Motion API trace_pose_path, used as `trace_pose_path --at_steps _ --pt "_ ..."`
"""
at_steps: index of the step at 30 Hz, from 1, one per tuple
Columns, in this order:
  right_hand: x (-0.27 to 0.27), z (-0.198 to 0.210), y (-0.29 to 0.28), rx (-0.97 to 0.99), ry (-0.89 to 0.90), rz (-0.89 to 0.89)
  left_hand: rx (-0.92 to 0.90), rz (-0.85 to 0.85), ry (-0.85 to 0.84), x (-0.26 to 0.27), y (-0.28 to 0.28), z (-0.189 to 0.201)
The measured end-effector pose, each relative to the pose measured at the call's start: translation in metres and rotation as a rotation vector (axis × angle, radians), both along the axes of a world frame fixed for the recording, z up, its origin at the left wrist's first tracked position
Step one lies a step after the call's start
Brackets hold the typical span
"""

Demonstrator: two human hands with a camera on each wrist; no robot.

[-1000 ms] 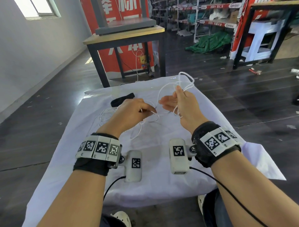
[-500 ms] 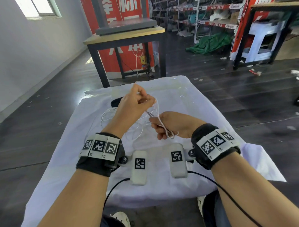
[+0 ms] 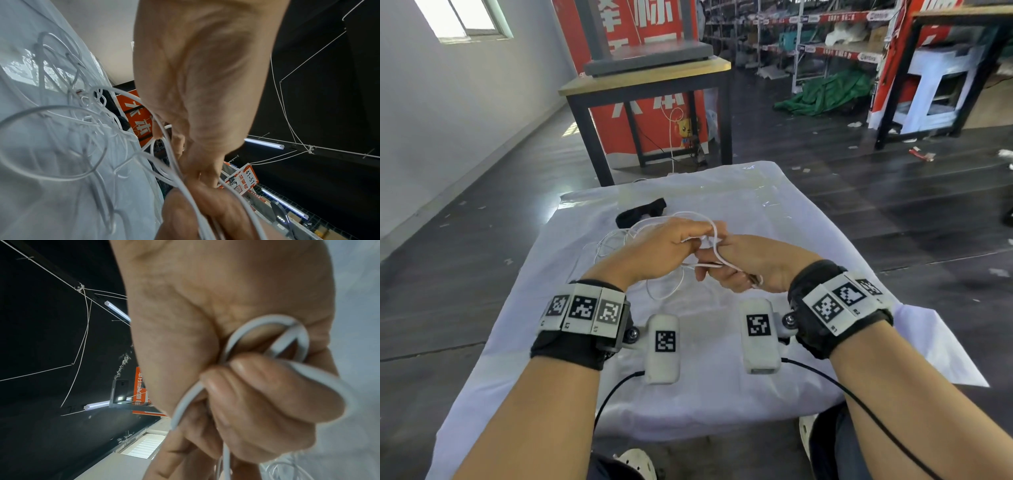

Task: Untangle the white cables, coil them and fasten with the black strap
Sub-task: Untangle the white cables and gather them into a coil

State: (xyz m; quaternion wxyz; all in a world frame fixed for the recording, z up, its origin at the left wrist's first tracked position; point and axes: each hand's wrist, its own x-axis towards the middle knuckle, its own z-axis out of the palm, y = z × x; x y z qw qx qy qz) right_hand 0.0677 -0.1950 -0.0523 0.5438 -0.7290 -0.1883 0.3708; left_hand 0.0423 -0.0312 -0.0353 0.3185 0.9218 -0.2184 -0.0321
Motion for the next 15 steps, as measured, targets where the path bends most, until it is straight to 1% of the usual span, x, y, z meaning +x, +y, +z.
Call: trace_pose_path --at_steps 2,4,6,8,10,12,15 --pt "0.0005 0.0003 -0.0009 -0.002 0.046 -0.01 0.002 -0.008 0.064 -0.0006 -0.002 0.0019" --pt "0.0034 0.0001 -0.0023 0.038 0.134 -0.049 -0.004 0.056 0.165 0.0005 -0.0019 0.0041" --pt "0.0062 0.0002 -0.0028 0.079 0.198 -0.085 0.028 0.055 0.212 0.0003 -0.0015 0.0056" --pt "0.0079 0.0003 -0.0028 0.12 0.254 -0.107 0.13 0.002 0.149 0.0003 -0.0024 0.0049" --pt "0.0079 0.0 -0.0028 0.155 0.293 -0.125 0.235 -0.007 0.052 0.0012 -0.0025 0.0021" --pt "0.0071 -0.0006 -0.0032 0.147 0.25 -0.125 0.262 0.002 0.026 0.0037 -0.0013 -0.0021" --pt "0.0055 -0.002 -0.0011 0.115 0.117 -0.129 0.229 0.01 0.042 0.0038 -0.0016 -0.0039"
